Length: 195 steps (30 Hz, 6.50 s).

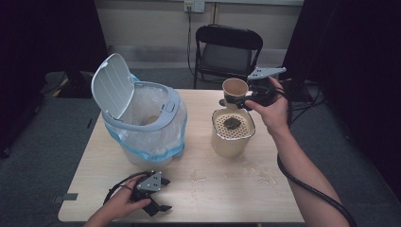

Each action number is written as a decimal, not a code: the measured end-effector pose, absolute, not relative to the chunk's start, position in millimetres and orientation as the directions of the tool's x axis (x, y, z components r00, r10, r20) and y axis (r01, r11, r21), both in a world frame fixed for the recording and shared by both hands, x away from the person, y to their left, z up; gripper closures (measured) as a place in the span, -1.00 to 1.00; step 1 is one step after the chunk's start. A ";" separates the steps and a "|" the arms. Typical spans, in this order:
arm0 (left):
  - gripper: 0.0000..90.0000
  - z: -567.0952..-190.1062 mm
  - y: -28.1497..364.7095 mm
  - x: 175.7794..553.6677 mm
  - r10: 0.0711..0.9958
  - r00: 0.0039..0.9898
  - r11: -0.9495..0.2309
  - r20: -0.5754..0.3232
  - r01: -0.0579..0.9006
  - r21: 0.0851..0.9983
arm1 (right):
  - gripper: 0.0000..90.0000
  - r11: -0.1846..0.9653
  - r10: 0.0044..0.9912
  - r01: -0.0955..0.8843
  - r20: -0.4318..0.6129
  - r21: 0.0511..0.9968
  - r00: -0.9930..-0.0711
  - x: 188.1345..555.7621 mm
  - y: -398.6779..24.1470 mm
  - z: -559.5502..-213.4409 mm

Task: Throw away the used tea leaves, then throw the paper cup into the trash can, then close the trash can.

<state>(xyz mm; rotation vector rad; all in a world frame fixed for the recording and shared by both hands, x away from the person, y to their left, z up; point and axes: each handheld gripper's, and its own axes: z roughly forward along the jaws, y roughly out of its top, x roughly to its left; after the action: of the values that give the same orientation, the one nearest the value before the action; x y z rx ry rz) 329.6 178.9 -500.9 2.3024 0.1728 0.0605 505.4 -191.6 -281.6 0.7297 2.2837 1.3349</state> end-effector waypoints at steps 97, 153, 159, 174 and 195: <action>-0.81 -501.6 176.9 327.8 0.137 0.990 -0.670 -0.013 0.102 0.735 | -0.41 0.445 0.370 0.144 -0.035 0.884 -0.928 499.9 -34.4 -211.7; -0.81 -500.9 177.4 328.4 0.133 0.991 -0.678 -0.003 0.093 0.729 | -0.43 0.455 0.247 0.142 0.028 0.879 -0.969 496.5 41.4 -237.1; -0.82 -500.9 177.4 328.3 0.133 0.991 -0.678 -0.003 0.093 0.729 | -0.45 0.456 0.244 0.143 0.031 0.879 -0.969 497.5 43.2 -239.5; -0.81 -501.3 176.9 327.8 0.139 0.990 -0.671 -0.009 0.101 0.735 | -0.67 0.457 0.279 0.180 0.052 0.871 -0.959 493.9 31.2 -241.7; -0.82 -501.1 177.2 328.6 0.132 0.991 -0.674 -0.004 0.093 0.733 | -0.68 0.441 0.303 0.207 0.072 0.873 -0.950 480.2 -29.0 -243.9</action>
<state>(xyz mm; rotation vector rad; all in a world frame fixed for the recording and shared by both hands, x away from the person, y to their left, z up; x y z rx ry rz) 328.6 177.2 -501.1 2.3145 0.1554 0.0619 480.2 -29.0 -243.9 0.4587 2.5852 1.5465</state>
